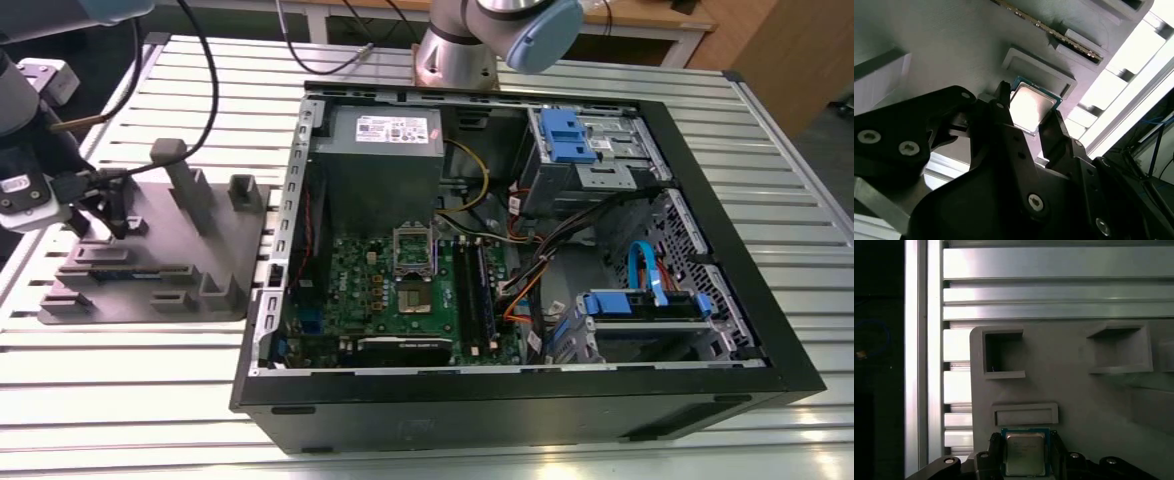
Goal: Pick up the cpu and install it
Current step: 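Pick up the cpu and move it towards the insertion slot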
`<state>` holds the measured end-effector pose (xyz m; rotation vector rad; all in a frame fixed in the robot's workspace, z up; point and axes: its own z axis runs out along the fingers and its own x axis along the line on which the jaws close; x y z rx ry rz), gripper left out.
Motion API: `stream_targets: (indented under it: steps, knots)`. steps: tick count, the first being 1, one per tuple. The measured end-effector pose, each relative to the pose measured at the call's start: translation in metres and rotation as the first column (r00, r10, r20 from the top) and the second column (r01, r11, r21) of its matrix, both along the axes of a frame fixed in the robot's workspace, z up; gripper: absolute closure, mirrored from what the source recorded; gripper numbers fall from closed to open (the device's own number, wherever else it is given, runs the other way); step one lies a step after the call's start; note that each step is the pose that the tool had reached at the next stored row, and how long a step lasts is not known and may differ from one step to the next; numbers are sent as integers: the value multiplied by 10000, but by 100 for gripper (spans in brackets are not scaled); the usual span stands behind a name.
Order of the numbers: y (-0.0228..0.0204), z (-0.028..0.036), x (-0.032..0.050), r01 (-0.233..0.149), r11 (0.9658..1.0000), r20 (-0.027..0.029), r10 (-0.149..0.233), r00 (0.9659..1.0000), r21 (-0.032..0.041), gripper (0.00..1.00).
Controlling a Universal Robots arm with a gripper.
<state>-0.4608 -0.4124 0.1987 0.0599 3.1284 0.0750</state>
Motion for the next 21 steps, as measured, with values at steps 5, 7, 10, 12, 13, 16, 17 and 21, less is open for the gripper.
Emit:
stream_targets:
  steps: [5, 7, 10, 12, 13, 16, 17, 21]
  knots:
    - [0, 119, 0, 0, 10000, 0, 0, 10000, 0, 53]
    - [0, 169, 0, 0, 10000, 1, 0, 10000, 0, 53]
    - [0, 287, -1, -1, 10000, 0, 1, 10000, 0, 53]
    - [-1, 376, -1, -1, 10000, 0, 1, 10000, 0, 53]
    - [0, 421, -1, -1, 10000, 2, 1, 10000, 1, 53]
    - [0, 561, -2, 0, 10000, 0, 0, 10000, 0, 53]
    - [0, 606, -2, 0, 10000, -1, 0, 10000, -1, 53]
    - [0, 783, -2, 0, 10000, -1, 0, 10000, -1, 53]
